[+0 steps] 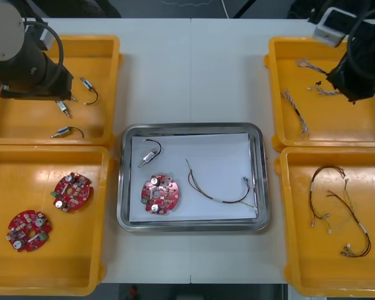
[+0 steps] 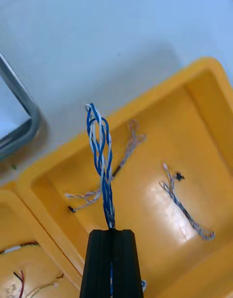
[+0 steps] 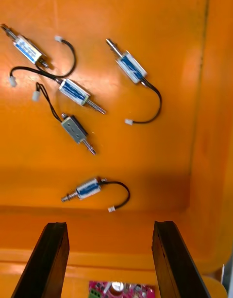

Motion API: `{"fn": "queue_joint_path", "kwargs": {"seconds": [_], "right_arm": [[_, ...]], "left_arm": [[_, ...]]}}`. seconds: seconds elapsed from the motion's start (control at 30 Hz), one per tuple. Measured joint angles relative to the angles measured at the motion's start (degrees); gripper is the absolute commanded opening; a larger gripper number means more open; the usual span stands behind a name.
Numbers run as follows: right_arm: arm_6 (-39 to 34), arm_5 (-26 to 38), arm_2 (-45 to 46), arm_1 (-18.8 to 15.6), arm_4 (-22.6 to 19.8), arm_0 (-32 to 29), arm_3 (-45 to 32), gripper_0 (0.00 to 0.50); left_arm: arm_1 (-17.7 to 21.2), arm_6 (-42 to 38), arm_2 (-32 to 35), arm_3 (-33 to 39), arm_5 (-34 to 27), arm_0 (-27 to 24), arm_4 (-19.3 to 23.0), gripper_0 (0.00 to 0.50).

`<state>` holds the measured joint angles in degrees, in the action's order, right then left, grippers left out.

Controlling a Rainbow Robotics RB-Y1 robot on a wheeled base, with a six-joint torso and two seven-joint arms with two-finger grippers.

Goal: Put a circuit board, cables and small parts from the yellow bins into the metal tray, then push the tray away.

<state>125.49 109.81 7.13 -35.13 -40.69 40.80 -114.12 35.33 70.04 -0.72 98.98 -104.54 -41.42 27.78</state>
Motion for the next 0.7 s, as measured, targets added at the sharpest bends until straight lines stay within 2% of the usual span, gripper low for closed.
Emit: {"fn": "queue_joint_path", "kwargs": {"seconds": [0.13,0.37,0.6,0.7], "right_arm": [[-0.1,0.0,-5.3,1.9,0.0,0.0,-3.8,0.000],[-1.3,0.0,-13.3,5.3,0.3,0.0,-6.1,0.000],[-4.3,0.0,-24.0,7.1,5.7,0.0,-6.4,0.000],[-6.5,0.0,-28.3,7.5,6.7,0.0,-6.0,0.000]], "left_arm": [[0.5,0.0,0.2,-3.0,3.7,0.0,-0.5,0.500],[1.2,0.0,0.2,-8.1,11.9,-0.1,-1.1,0.500],[1.2,0.0,0.4,-14.8,19.3,-1.5,-1.4,0.500],[1.2,0.0,0.5,-17.3,22.6,-2.1,-1.4,0.500]]}}
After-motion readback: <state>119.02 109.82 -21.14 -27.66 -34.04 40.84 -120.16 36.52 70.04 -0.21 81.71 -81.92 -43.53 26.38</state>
